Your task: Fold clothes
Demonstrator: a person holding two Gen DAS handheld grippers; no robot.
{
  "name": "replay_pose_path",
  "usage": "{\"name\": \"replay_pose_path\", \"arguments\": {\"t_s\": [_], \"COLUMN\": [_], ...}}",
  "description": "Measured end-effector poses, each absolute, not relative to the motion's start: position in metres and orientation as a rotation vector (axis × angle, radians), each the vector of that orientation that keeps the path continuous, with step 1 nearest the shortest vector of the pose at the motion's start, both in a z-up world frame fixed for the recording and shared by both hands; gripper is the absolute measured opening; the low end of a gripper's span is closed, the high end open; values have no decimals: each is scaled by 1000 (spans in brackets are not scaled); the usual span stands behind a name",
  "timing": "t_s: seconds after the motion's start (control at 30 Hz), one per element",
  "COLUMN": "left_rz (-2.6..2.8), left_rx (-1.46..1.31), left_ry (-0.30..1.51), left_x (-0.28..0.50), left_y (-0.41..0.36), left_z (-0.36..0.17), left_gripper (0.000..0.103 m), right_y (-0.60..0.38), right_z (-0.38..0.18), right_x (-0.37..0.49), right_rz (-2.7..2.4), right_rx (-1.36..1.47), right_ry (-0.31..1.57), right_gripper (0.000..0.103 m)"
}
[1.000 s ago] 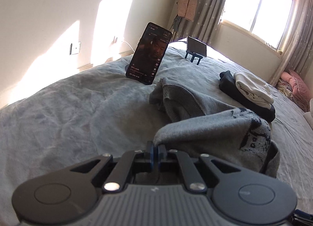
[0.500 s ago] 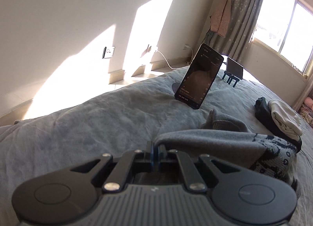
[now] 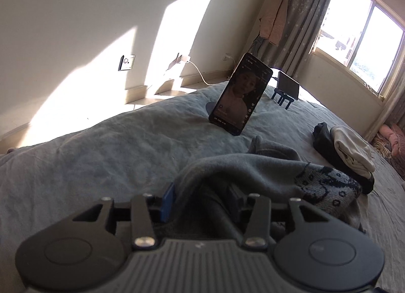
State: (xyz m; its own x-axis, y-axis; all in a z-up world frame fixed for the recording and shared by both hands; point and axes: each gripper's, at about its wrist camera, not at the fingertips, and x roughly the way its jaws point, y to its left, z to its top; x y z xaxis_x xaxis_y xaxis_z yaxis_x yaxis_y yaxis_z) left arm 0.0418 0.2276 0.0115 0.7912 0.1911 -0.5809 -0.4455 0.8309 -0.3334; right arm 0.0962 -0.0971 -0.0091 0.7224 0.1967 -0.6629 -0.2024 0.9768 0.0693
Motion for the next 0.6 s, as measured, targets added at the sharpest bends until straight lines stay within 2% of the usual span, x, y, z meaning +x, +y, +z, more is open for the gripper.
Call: {"name": "replay_pose_path", "arguments": {"t_s": [0.33, 0.47, 0.5, 0.53, 0.57, 0.6], "left_rz": [158, 166, 169, 174, 182, 189], "left_rx": [-582, -543, -533, -527, -525, -523], "left_ry": [720, 717, 717, 716, 715, 714], "left_x": [52, 55, 56, 57, 57, 58], "left_y": [208, 199, 197, 196, 197, 198], "left_z": [-14, -16, -17, -17, -17, -17], "left_gripper": [49, 41, 39, 33, 25, 20], "right_y": [-103, -106, -106, -106, -105, -103], "right_z": [6, -5, -9, -14, -17, -21], "right_x": [150, 176, 180, 184, 186, 187], "right_rz": [225, 208, 215, 224, 243, 261], "right_rx": [205, 314, 339, 363, 374, 385], "right_ry": [709, 754, 766, 779, 798, 818], "right_gripper": [78, 75, 69, 53, 41, 16]}}
